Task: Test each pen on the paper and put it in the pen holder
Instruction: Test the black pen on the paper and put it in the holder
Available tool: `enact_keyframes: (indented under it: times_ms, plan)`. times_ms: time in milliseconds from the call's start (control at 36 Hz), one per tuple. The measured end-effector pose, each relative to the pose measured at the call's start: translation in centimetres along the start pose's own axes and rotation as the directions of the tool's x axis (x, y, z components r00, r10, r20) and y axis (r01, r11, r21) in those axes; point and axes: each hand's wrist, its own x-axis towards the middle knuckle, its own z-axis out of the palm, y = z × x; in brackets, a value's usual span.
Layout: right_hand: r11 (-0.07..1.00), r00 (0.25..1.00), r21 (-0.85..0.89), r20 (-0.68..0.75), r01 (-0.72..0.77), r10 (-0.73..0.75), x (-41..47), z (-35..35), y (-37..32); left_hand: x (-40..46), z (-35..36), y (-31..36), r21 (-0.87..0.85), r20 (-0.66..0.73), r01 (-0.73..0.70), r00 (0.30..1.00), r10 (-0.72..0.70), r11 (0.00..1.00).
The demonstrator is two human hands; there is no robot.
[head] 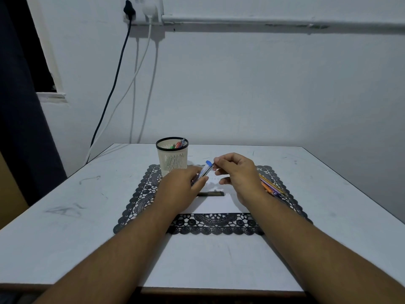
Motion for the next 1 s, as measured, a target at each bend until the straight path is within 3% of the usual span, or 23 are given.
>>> enact_keyframes:
  times_ms: [1000]
  plan:
    - [0.997, 0.997, -0.015, 0.001, 0.071, -0.071, -0.19, 0.20, -0.28, 0.05, 0.15, -0.18, 0.010, -0.004, 0.015, 1.000, -0.015, 1.000]
